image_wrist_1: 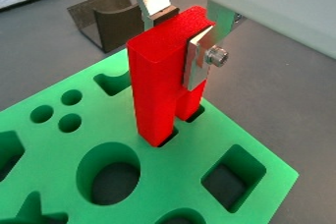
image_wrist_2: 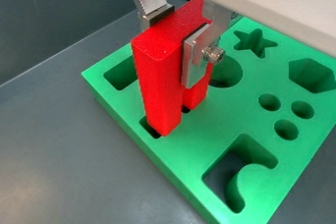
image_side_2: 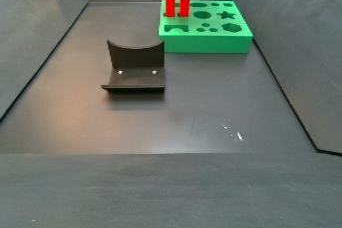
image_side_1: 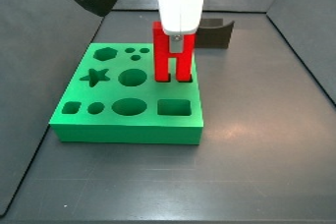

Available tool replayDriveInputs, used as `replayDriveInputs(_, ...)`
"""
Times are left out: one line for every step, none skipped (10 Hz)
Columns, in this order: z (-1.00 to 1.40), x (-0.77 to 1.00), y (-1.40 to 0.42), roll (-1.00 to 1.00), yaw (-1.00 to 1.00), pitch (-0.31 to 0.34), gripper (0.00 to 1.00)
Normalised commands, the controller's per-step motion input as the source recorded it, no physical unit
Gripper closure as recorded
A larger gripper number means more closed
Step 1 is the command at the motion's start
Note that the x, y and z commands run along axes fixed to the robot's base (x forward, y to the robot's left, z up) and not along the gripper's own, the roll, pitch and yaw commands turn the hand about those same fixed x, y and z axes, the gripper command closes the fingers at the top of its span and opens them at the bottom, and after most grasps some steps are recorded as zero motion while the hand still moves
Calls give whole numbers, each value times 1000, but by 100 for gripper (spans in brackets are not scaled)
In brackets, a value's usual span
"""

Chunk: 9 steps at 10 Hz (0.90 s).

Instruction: Insert the double-square object.

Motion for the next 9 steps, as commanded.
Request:
replayDriveInputs(-334,137,-97,69,-3,0,100)
replayDriveInputs(-271,0,-163,73,0,-4,100)
replayDriveInputs(-249,0,-120,44,0,-6,100)
replayDriveInputs(-234,-26,0,24,0,0,100)
replayDriveInputs(-191,-251,11,0,-77,-3,100)
replayDriveInputs(-146,-274,54,26,-143,0,100)
replayDriveInputs(-94,-71,34,53,-194,4,100)
replayDriveInputs(-140,0,0,24,-151,0,100)
replayDriveInputs(-277,357,0,-13,-154,0,100)
